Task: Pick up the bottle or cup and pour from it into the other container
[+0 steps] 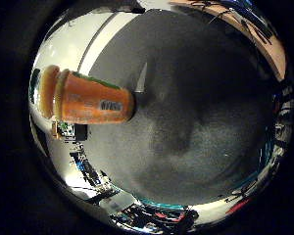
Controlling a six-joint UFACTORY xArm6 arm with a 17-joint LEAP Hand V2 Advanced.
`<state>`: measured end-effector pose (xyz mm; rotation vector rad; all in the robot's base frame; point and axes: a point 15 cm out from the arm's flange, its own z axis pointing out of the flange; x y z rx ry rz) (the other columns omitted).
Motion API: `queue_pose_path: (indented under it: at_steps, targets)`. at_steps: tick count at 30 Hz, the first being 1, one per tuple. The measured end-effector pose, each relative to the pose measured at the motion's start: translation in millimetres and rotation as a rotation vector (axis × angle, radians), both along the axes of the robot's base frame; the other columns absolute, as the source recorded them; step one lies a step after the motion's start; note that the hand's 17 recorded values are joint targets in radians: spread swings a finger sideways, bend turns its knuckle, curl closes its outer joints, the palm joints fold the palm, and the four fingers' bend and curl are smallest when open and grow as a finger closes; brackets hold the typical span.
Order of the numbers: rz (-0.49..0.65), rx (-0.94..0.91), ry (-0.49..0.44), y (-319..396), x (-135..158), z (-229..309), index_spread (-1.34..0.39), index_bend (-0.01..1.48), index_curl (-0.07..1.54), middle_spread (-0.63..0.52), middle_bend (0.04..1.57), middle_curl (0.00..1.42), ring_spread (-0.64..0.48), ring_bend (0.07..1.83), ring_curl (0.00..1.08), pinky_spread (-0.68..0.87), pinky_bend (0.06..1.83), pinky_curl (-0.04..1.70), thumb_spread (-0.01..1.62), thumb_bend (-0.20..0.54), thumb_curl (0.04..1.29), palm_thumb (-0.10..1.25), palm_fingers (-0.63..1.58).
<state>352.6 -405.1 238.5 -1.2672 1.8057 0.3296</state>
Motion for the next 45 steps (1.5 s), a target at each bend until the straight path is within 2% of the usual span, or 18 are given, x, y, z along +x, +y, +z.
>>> queue_pose_path:
  at_steps: [11, 14, 19, 24, 27, 30, 33, 37, 45]
  targets:
    - [0.041, 0.041, 0.014, 16.1, 12.6, -17.5, -0.25, 0.18, 0.31, 0.01, 0.34, 0.35, 0.09, 0.54, 0.21, 0.43, 0.83, -0.01, 1.02, -0.020, 0.33, 0.58, 0.35]
    - [0.057, 0.052, 0.021, 21.8, 15.7, -22.1, -0.24, 0.18, 0.32, -0.01, 0.34, 0.35, 0.04, 0.64, 0.22, 0.40, 0.84, -0.01, 1.02, -0.019, 0.33, 0.61, 0.45]
    - [0.091, 0.067, 0.027, 31.8, 15.9, -21.9, -0.27, 0.20, 0.34, -0.10, 0.45, 0.38, -0.09, 0.84, 0.25, 0.20, 0.86, -0.03, 1.02, -0.014, 0.37, 0.69, 0.76]
    - [0.139, 0.088, 0.025, 46.8, 20.2, -19.7, -0.31, 0.22, 0.40, -0.17, 0.60, 0.46, -0.17, 0.95, 0.31, -0.20, 1.04, 0.01, 0.98, -0.013, 0.43, 0.81, 1.12]
    - [0.180, 0.101, 0.019, 58.2, 22.8, -19.4, -0.35, 0.32, 0.49, -0.18, 0.72, 0.52, -0.19, 1.03, 0.36, -0.38, 1.14, 0.06, 0.90, -0.017, 0.47, 0.89, 1.25]
    - [0.222, 0.136, 0.023, 72.5, 24.5, -20.4, -0.35, 0.49, 0.58, -0.16, 0.87, 0.57, -0.18, 1.08, 0.40, -0.43, 1.17, 0.12, 0.86, -0.022, 0.50, 0.92, 1.32]
    - [0.243, 0.154, 0.024, 79.4, 25.0, -21.6, -0.32, 0.70, 0.69, -0.13, 1.02, 0.62, -0.17, 1.18, 0.46, -0.39, 1.25, 0.21, 0.82, -0.020, 0.53, 0.96, 1.34]
    - [0.259, 0.158, 0.018, 83.9, 26.5, -19.7, -0.29, 0.88, 0.78, -0.11, 1.18, 0.67, -0.18, 1.29, 0.52, -0.31, 1.37, 0.32, 0.80, -0.012, 0.58, 1.03, 1.26]
    - [0.282, 0.124, -0.001, 90.2, 31.8, 1.0, -0.25, 1.08, 0.89, -0.14, 1.33, 0.76, -0.21, 1.40, 0.64, -0.22, 1.51, 0.46, 0.70, -0.011, 0.70, 1.16, 1.09]
